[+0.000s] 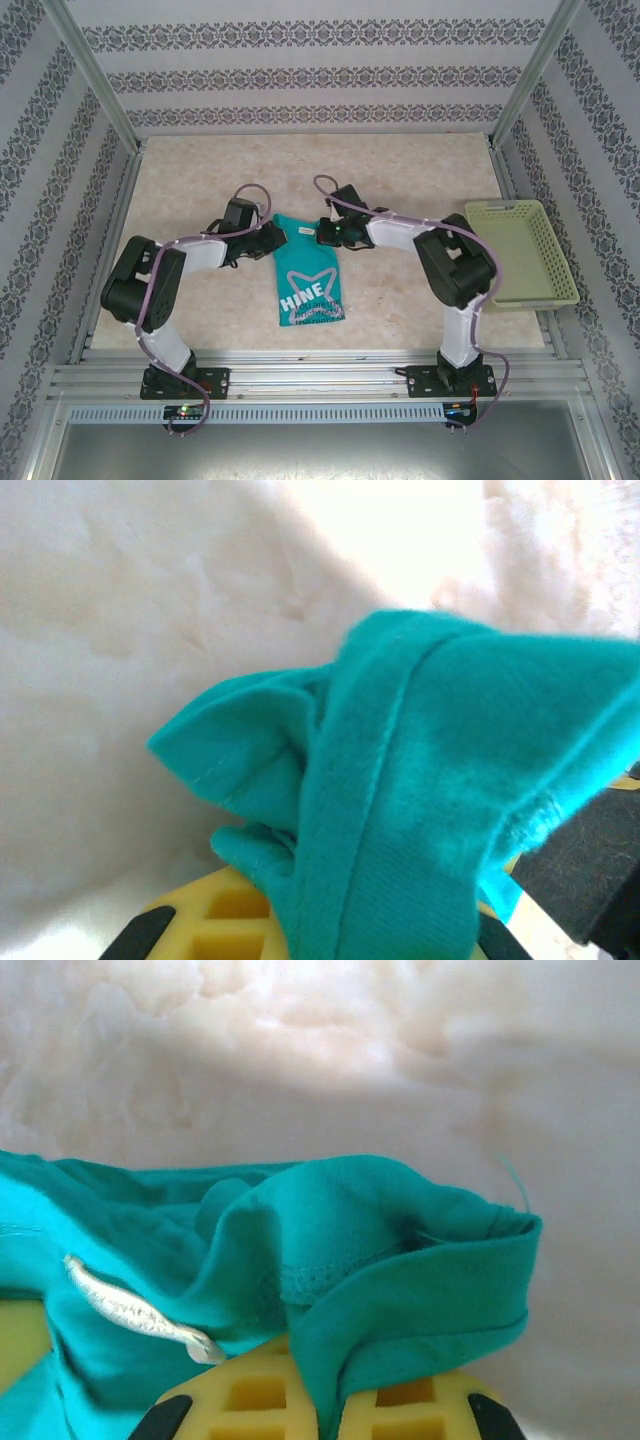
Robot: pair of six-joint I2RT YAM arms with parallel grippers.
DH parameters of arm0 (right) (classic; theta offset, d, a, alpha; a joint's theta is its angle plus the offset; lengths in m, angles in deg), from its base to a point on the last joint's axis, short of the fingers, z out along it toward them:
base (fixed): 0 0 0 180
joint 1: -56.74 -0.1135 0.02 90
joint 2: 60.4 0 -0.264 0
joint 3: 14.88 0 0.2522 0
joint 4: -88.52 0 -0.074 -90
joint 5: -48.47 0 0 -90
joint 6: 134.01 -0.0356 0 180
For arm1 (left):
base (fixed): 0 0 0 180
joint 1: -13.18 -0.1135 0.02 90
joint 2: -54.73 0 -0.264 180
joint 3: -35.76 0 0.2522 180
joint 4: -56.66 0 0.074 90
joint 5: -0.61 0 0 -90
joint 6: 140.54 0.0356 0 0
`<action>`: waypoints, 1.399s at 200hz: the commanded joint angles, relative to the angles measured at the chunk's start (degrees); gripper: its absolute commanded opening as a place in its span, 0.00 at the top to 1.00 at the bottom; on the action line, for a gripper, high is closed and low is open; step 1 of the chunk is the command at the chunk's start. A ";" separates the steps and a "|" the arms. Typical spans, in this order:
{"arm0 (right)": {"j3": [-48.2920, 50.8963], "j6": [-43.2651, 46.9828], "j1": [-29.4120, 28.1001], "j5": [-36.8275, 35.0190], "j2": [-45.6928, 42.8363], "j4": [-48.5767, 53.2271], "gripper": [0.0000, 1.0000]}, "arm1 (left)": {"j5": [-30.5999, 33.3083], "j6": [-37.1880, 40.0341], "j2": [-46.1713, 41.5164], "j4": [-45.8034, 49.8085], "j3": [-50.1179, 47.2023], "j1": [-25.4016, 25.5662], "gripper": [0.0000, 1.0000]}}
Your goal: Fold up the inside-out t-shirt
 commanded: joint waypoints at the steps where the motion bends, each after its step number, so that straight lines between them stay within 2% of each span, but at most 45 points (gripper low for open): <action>1: 5.01 -1.88 0.66 -2.99 -8.02 -6.13 1.00 | -1.15 1.17 -6.01 -5.28 -2.13 0.44 0.91; 22: 8.73 -3.22 1.20 -2.45 -12.58 -10.26 1.00 | -0.82 2.47 -8.95 -3.32 -1.93 0.39 0.91; 45: 8.59 -4.05 2.55 -1.49 -15.83 -12.43 1.00 | -0.56 3.28 -9.92 -1.03 1.12 0.32 0.94; 62: 3.96 -2.76 3.74 -1.12 -16.45 -10.29 1.00 | -0.68 4.05 -9.55 1.85 6.40 -0.36 0.97; 93: -7.99 1.16 5.42 -1.40 -15.29 -5.51 1.00 | 1.30 8.79 -7.54 8.91 21.73 -1.76 1.00; 116: -12.17 3.72 5.62 -2.04 -14.89 -5.37 1.00 | -0.32 10.76 -6.51 6.39 25.81 -1.89 1.00; 130: -10.53 4.19 5.55 -1.23 -15.48 -7.65 1.00 | -2.80 10.49 -6.59 1.24 22.90 -1.74 1.00; 153: -1.32 3.24 4.82 0.35 -17.77 -14.36 1.00 | -6.62 9.13 -8.16 -8.09 12.74 -1.03 1.00; 181: 13.39 1.39 3.42 0.38 -23.07 -20.18 1.00 | -7.59 9.64 -12.37 -14.46 0.03 4.08 1.00; 207: 26.05 -0.21 1.06 -1.73 -31.22 -21.30 1.00 | -4.77 10.69 -16.99 -15.31 -8.93 12.51 1.00; 228: 32.91 -2.06 -1.57 -4.47 -38.18 -19.73 1.00 | -2.54 7.78 -19.68 -17.64 -14.73 17.10 1.00; 251: 36.96 -5.68 -4.01 -7.59 -42.28 -16.91 1.00 | -0.94 2.64 -20.38 -21.04 -19.41 18.57 1.00; 280: 36.46 -6.90 -4.47 -8.11 -40.75 -14.46 1.00 | 4.25 -1.26 -19.66 -21.95 -22.35 18.58 1.00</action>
